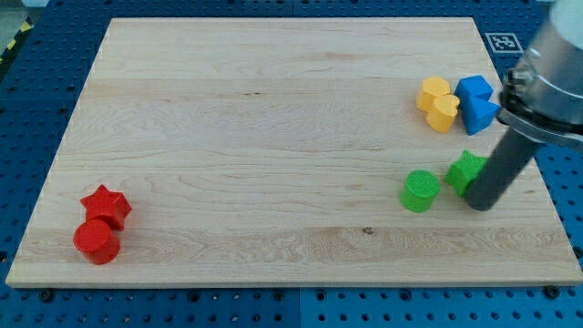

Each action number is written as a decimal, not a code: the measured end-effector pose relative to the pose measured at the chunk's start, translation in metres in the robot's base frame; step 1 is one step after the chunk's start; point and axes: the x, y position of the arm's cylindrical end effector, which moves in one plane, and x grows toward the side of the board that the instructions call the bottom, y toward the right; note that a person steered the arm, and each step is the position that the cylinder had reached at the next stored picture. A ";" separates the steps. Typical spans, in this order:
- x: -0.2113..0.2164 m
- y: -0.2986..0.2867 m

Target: Push the green circle towards the bottom left

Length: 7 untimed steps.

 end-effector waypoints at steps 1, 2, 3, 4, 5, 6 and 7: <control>-0.009 -0.031; 0.008 -0.066; 0.008 -0.078; 0.011 -0.113; 0.011 -0.121; 0.013 -0.137; 0.015 -0.160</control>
